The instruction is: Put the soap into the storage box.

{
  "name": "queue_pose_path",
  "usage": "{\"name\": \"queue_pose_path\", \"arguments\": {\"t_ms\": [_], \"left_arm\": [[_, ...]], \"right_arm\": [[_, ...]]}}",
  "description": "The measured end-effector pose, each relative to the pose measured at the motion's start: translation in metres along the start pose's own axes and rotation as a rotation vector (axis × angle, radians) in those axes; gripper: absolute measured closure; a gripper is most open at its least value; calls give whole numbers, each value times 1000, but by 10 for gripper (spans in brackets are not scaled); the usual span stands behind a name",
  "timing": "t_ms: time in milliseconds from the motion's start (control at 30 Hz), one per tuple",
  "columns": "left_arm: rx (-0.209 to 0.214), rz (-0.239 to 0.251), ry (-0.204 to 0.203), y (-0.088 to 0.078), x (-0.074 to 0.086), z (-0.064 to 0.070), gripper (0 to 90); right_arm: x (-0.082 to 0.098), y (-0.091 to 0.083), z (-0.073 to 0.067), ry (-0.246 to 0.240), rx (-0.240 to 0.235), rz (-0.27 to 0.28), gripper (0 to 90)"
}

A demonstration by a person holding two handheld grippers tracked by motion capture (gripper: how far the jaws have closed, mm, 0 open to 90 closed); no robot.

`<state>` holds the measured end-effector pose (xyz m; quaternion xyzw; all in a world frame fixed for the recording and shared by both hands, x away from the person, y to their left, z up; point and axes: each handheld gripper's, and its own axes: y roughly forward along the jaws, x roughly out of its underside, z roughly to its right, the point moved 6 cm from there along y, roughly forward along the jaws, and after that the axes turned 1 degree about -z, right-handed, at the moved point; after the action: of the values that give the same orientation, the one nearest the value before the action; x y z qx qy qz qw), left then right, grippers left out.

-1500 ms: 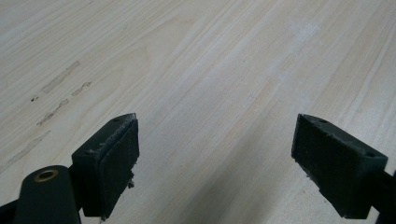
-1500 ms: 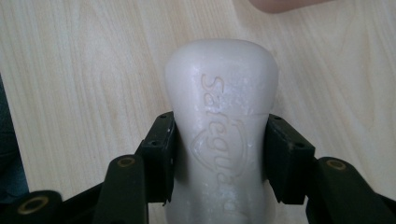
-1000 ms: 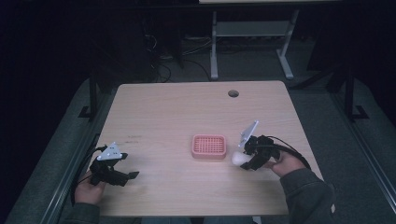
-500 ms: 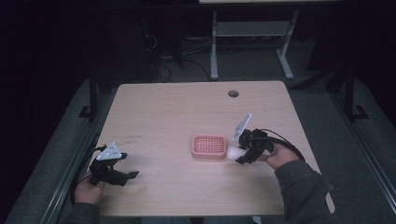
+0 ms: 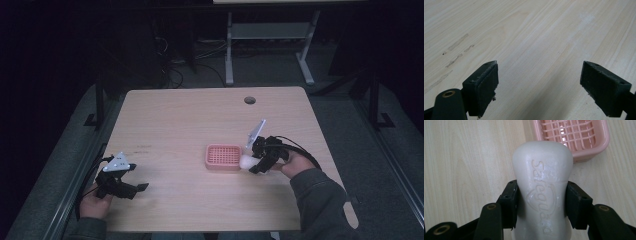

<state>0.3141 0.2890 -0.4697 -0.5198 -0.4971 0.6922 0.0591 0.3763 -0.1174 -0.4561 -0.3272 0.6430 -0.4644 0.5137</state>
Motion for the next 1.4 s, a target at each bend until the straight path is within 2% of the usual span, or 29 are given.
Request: {"name": "queue_pose_path", "arguments": {"t_ms": [333,567,667,1233,1400], "left_arm": [[-3,4,-1,-1,0,-1,149],[-1,5,-1,-1,0,0,149],[-2,6,-1,-1,0,0,149],[-2,11,-7,-2,0,-1,149],[-2,10,-5,-2,-1,-1,149]], "right_arm": [[-17,-3,5,-21,-1,0,492],[-28,0,7,-42,-5,-22,492],[-32,0,8,-43,-11,-8,492],[-57,2,15,-72,-13,-28,492],[-65,3,16,-79,-16,-20,492]]}}
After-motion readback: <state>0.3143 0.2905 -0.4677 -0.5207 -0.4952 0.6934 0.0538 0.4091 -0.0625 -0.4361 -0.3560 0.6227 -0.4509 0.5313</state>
